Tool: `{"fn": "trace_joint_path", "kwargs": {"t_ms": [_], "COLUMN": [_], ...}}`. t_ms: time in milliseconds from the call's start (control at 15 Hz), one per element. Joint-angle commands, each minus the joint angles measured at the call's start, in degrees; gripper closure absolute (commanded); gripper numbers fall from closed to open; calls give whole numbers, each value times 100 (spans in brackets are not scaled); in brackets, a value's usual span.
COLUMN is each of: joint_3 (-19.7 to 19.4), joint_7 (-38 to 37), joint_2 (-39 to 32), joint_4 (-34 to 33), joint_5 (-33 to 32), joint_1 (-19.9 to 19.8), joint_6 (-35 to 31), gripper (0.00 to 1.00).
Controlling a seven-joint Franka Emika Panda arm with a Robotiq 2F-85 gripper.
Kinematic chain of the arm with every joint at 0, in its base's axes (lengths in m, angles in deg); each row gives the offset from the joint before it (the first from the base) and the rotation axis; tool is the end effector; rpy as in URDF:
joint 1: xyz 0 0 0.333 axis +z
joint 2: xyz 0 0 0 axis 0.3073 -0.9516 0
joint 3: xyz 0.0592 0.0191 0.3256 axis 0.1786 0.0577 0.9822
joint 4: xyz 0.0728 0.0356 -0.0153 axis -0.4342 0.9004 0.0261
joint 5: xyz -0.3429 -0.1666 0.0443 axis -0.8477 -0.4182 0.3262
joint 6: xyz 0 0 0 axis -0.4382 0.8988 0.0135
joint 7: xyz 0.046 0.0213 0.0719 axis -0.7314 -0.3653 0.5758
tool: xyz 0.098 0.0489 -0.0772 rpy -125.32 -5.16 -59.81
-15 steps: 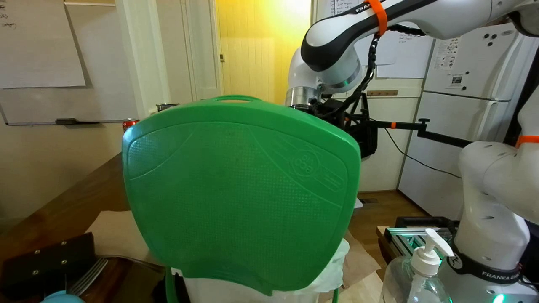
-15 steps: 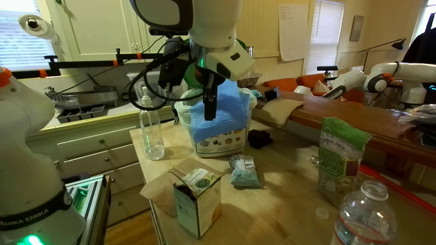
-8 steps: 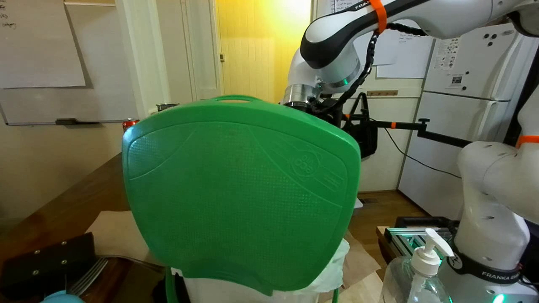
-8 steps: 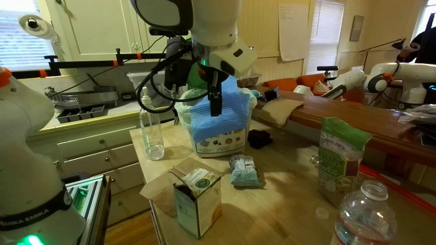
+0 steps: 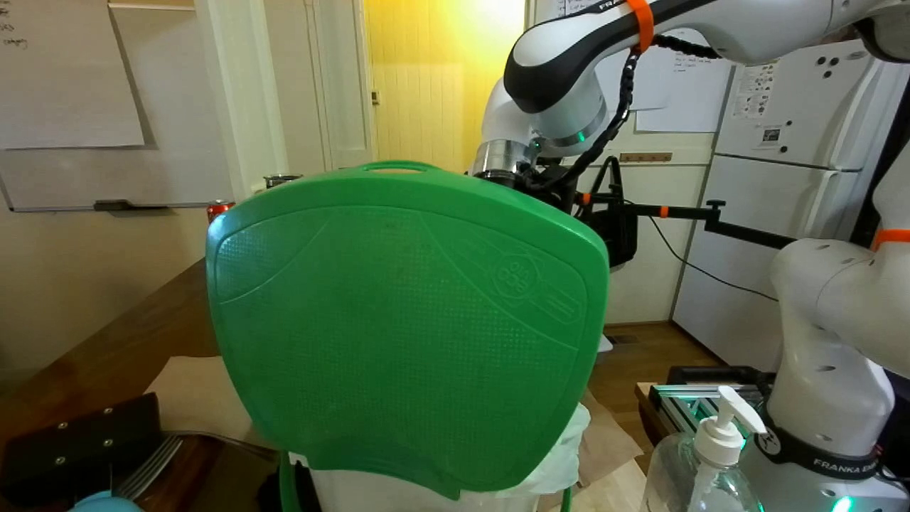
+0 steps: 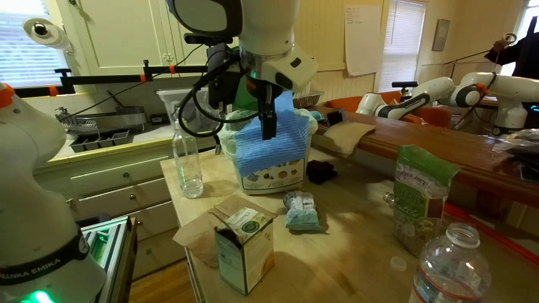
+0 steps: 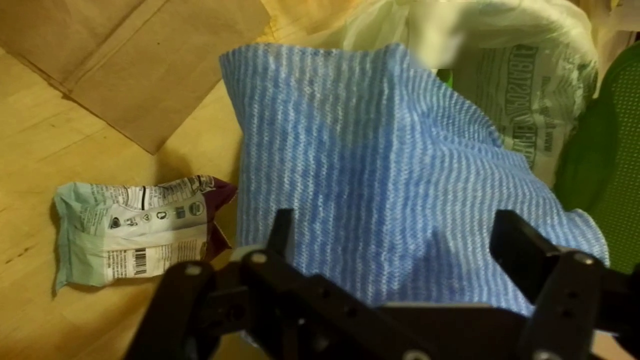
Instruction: Place the wipe on the rim of the bin
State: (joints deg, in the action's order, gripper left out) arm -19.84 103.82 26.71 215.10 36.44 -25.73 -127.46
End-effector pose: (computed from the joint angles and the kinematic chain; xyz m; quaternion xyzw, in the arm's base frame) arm 0.4331 -0.0986 0.4488 -0.9397 0.1161 -0.0550 0.3170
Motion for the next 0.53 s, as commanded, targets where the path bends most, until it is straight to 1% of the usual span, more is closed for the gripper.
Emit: {"fn": "trace_joint_path", "kwargs": {"t_ms": [0,467], "joint_3": [30,119], "joint_7": [54,-97], "joint_2": [-130,44], "joint_4": [-62,-19], "joint_5": [44,-293], "joint_1": [93,82], "joint_6": [-137,-353], "gripper": [0,0]}}
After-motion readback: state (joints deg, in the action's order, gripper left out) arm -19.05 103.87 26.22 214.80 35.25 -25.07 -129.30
